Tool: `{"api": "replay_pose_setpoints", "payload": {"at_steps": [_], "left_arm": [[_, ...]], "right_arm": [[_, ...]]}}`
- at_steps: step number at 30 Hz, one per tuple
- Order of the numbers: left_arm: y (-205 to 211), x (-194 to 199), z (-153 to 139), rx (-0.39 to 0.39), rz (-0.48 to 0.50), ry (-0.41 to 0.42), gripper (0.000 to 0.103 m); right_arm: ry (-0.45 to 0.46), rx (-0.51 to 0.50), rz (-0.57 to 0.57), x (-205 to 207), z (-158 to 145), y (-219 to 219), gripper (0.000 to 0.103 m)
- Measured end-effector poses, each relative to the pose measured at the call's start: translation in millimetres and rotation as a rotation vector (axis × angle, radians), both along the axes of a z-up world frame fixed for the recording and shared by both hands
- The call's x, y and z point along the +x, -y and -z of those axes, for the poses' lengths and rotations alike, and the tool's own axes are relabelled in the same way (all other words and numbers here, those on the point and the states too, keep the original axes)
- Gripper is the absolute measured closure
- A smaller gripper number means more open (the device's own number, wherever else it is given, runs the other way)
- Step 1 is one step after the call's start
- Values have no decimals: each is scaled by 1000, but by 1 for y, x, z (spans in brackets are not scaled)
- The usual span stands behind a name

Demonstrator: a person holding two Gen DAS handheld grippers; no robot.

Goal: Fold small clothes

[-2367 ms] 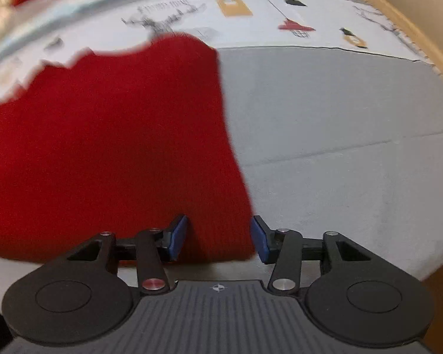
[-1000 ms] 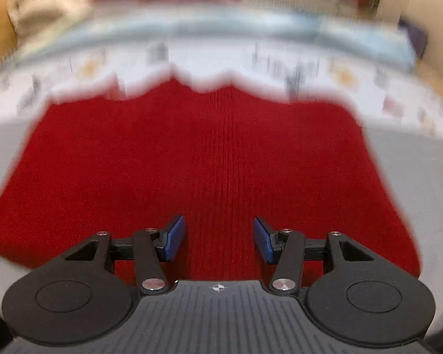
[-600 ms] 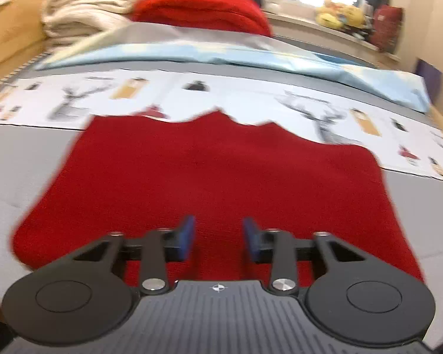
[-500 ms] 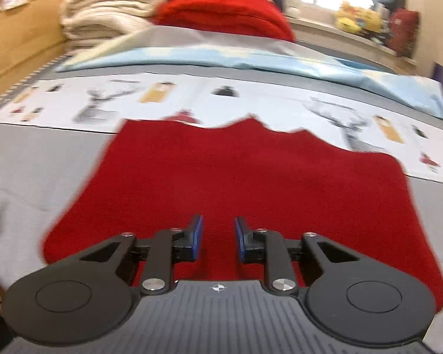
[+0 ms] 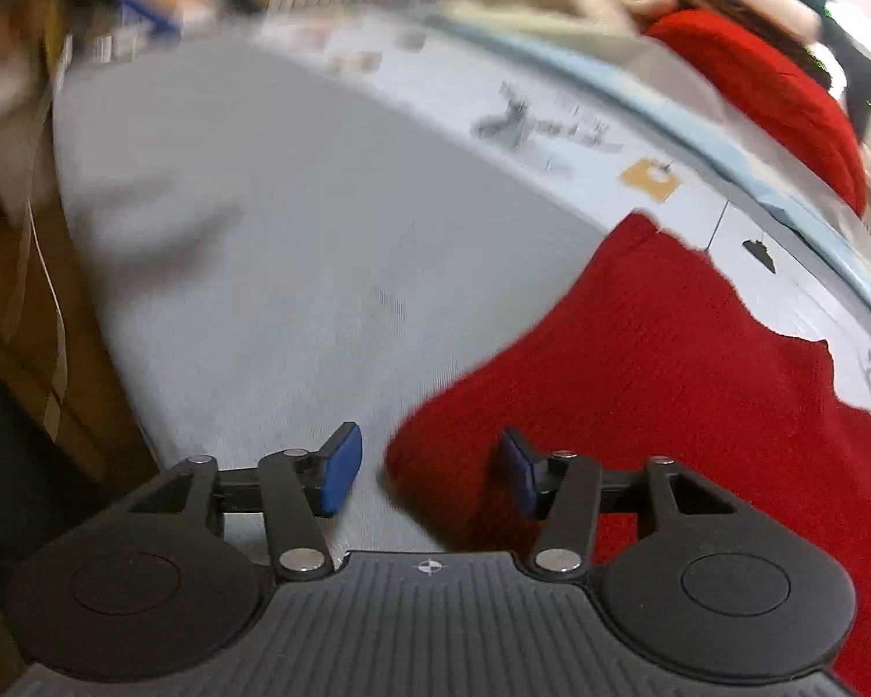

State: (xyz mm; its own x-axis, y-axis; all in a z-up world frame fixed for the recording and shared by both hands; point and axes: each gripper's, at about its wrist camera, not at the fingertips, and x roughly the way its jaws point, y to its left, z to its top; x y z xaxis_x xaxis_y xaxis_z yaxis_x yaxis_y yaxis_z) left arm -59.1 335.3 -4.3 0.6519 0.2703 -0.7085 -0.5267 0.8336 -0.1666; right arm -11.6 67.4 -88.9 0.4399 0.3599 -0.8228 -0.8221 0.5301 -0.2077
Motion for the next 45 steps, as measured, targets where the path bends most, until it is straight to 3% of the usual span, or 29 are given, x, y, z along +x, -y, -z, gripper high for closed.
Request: {"api": "replay_pose_setpoints", "payload": {"at_steps": [3,6,9,11,14,17,20,28,32,36,40,43,45], "left_arm": [[-1,1,0,-7,3,0,26],[-2,2,1,-9,6,-1,26],[-1,4,1,-17,3,-2,26],[0,5,1,-22,5,1,26],[4,8,1,-15,14,-2,26],[7,11,1,-10,22,-4,26],[9,12,1,-10,21,-3,26],[15,21,3,-24,25,-11,26],[22,33,4,-67,29,-12,26],[42,52,5,-76,66,-27,26],[72,79,6,-68,124,-39,26],[102,99,8,-47,181,-54,26],[123,112,9,-33,226,-62,26]], "right_arm": [[67,-95,-25,0,13,-7,47],[107,-129,-41,-5,15,-15,45],[129,-144,-72,-11,18,-18,60],[129,-124,-76,-11,18,-17,72],[124,-68,-42,-12,10,-11,81],[141,-12,-27,-13,-2,-3,84],[240,-14,-72,-26,-13,-8,85],[255,65,-38,-38,-41,-19,85],[218,171,-5,-41,-66,-16,85],[189,362,219,-6,-113,28,85],[179,564,594,33,-148,135,86],[239,591,813,44,-147,220,86],[228,541,965,54,-128,279,86]]}}
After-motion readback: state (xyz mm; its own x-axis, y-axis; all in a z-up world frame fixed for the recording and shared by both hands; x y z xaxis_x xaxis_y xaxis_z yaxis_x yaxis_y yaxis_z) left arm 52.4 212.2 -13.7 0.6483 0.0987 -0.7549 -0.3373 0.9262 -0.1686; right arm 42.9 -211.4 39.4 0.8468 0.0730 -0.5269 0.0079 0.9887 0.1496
